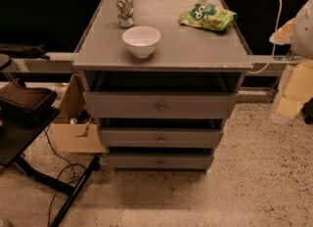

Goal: Open middle drawer

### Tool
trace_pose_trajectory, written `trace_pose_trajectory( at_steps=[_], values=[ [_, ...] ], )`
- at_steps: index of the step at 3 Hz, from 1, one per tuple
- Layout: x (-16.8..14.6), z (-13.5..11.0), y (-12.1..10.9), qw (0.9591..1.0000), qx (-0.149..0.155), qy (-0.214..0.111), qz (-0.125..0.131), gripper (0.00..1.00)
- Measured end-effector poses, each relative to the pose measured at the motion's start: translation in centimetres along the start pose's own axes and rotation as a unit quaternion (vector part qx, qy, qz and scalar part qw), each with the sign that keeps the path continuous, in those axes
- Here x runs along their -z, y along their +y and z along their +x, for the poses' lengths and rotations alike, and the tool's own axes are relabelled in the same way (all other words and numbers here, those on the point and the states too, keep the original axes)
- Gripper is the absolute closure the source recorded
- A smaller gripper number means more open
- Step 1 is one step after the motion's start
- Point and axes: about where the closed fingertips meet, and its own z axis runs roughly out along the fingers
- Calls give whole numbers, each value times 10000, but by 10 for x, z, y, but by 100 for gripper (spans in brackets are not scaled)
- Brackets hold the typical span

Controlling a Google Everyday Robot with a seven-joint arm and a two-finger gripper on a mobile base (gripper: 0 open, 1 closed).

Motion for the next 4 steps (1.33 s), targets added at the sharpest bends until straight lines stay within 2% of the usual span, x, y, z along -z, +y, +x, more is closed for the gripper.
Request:
trace_pose_trajectory(
  at_steps=[1, 2, 3, 4],
  values=[
    [-2, 0, 0, 10000, 12, 0, 3, 0],
    [-42, 0, 12, 9994, 331, 51, 81, 0],
    [-106, 8, 30, 9985, 514, 155, 106, 0],
    [-206, 21, 49, 9978, 605, 237, -153, 0]
  ],
)
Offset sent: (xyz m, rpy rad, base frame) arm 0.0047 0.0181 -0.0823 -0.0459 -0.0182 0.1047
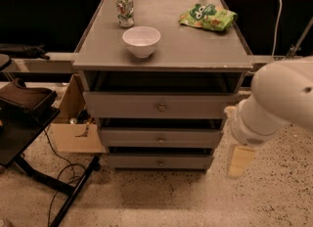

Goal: Open middle drawer

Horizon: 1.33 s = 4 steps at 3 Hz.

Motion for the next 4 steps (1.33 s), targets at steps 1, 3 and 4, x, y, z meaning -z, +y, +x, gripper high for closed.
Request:
trace_pose_trajectory(
  at_steps=[1, 3, 4],
  values=[
    [-91, 2, 0, 9997, 54, -70, -230, 0],
    [-158, 9, -4, 9981, -94, 39, -602, 0],
    [-186, -2, -11, 9989, 64, -76, -460, 0]
  ],
)
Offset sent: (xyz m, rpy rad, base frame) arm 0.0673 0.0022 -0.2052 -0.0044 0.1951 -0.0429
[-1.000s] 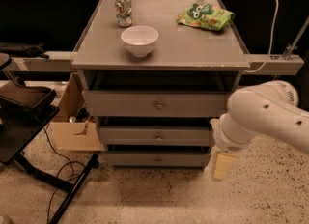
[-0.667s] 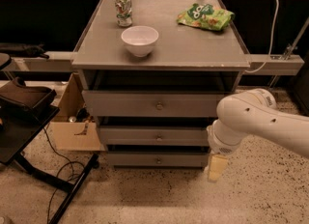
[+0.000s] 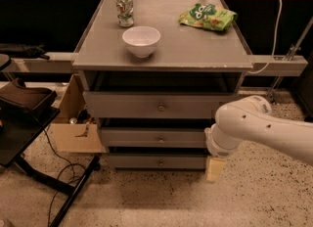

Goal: Open middle drawer

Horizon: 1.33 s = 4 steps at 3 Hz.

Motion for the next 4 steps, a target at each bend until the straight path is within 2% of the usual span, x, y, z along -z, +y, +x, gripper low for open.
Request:
trace_pose_trajectory(
  at_steps=[2, 3, 4],
  values=[
    [-89, -8, -53, 9985, 77, -186, 513, 0],
    [-130, -12, -76, 9980, 81, -127, 610, 0],
    [-168, -19, -95, 9982, 121, 13, 586, 0]
  ],
)
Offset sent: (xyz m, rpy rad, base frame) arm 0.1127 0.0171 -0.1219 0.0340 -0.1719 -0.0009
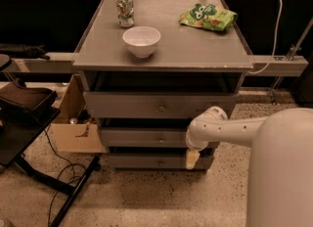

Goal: Open middle drawer

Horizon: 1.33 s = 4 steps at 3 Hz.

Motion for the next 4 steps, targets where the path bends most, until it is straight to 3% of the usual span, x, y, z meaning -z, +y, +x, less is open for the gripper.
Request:
trace_pose_trajectory(
  at_steps=[1, 2, 3, 4],
  values=[
    [-33, -16, -24, 9999, 81, 145, 0, 0],
    [-46, -26, -37, 9996, 156, 234, -4, 0],
    [-63, -31, -30, 9990, 239, 311, -191, 18],
    [-48, -24, -18, 9989, 235, 353, -183, 40]
  ],
)
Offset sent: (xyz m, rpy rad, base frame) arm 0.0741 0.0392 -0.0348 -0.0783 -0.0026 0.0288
